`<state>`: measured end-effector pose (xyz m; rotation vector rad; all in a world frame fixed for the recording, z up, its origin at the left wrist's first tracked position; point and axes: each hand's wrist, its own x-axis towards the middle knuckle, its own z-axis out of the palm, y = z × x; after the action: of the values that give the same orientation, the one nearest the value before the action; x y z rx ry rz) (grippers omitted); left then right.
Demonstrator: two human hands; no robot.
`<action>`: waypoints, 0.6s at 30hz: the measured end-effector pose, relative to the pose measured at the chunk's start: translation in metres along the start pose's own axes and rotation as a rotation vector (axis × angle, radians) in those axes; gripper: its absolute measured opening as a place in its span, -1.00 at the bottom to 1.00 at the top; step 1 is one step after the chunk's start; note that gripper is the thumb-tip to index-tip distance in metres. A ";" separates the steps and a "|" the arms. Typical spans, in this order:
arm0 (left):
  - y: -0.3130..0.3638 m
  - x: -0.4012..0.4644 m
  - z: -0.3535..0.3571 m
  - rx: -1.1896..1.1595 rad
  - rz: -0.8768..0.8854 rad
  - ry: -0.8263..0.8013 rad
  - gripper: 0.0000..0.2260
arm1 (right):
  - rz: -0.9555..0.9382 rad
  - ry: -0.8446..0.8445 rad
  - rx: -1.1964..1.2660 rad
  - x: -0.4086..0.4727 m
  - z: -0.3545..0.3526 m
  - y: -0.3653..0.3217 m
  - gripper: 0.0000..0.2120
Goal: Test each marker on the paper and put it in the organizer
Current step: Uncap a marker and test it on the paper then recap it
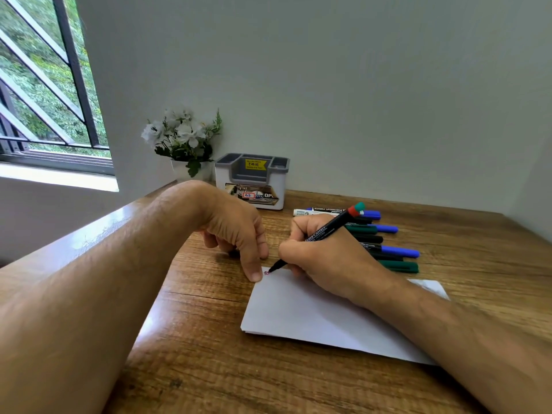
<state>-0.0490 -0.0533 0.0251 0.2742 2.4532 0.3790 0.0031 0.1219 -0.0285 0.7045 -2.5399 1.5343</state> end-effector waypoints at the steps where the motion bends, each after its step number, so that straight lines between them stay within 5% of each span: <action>1: 0.000 0.000 0.000 -0.003 0.001 -0.001 -0.77 | -0.001 -0.004 0.001 -0.001 0.000 0.000 -0.69; 18: -0.002 0.004 -0.002 -0.001 0.000 -0.016 -0.76 | -0.014 0.004 -0.025 -0.002 0.001 -0.003 -0.83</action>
<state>-0.0532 -0.0547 0.0236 0.2764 2.4370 0.3763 0.0059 0.1209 -0.0270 0.7134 -2.5409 1.4953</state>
